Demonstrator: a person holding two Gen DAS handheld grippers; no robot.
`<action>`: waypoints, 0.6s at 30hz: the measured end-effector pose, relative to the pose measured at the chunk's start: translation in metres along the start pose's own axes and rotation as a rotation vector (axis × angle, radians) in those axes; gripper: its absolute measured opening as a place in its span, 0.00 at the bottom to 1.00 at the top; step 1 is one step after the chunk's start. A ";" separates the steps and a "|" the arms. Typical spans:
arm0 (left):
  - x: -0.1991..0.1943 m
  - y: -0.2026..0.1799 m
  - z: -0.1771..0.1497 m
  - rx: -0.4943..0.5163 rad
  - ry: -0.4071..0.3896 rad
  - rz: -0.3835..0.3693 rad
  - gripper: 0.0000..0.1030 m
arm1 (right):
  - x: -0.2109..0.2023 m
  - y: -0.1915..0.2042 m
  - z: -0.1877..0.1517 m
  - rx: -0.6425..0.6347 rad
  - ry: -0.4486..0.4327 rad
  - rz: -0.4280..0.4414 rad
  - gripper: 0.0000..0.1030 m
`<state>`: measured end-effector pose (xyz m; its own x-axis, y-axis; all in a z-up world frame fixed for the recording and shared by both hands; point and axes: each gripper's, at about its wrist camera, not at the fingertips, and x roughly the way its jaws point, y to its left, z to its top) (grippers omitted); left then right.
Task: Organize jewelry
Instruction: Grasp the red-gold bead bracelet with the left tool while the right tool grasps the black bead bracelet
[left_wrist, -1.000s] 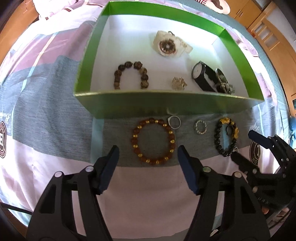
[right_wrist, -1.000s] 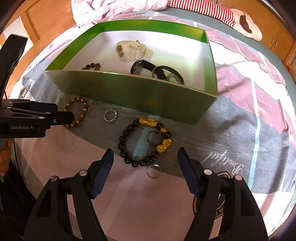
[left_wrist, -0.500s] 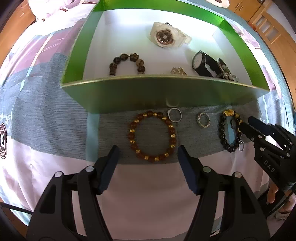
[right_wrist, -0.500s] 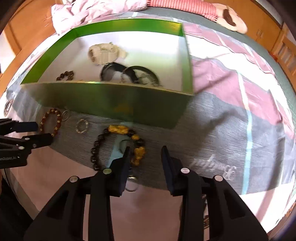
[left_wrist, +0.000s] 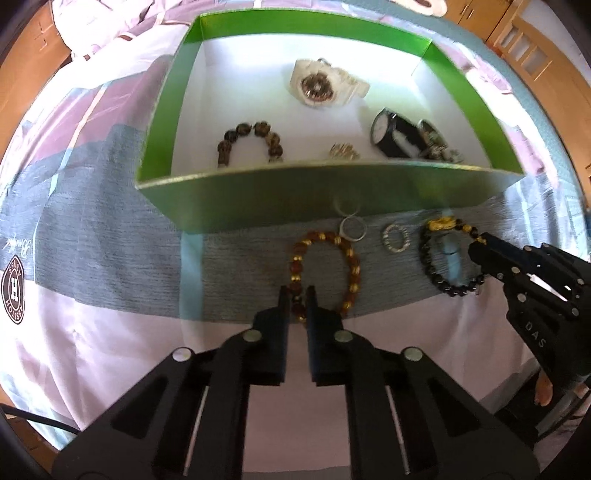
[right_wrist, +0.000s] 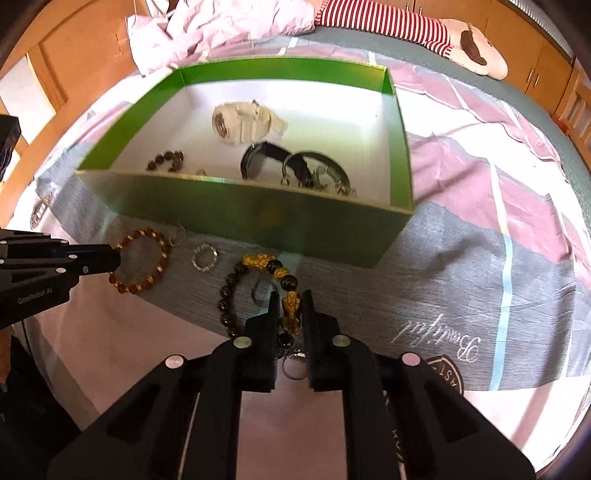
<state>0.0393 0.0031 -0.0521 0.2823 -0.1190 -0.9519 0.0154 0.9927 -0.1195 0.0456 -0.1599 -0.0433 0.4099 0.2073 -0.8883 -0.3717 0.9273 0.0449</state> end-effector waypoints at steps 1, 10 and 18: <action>-0.004 -0.002 0.000 0.004 -0.008 -0.007 0.09 | -0.003 -0.001 0.000 0.003 -0.008 0.006 0.12; -0.017 0.011 0.005 -0.002 -0.022 -0.026 0.12 | -0.029 0.000 -0.003 -0.005 -0.061 0.086 0.11; -0.001 0.027 0.007 -0.042 0.016 0.007 0.38 | -0.019 -0.001 -0.002 0.004 -0.033 0.086 0.11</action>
<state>0.0458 0.0303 -0.0530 0.2666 -0.1123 -0.9572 -0.0274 0.9919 -0.1240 0.0365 -0.1654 -0.0277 0.4038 0.2963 -0.8655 -0.4031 0.9069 0.1224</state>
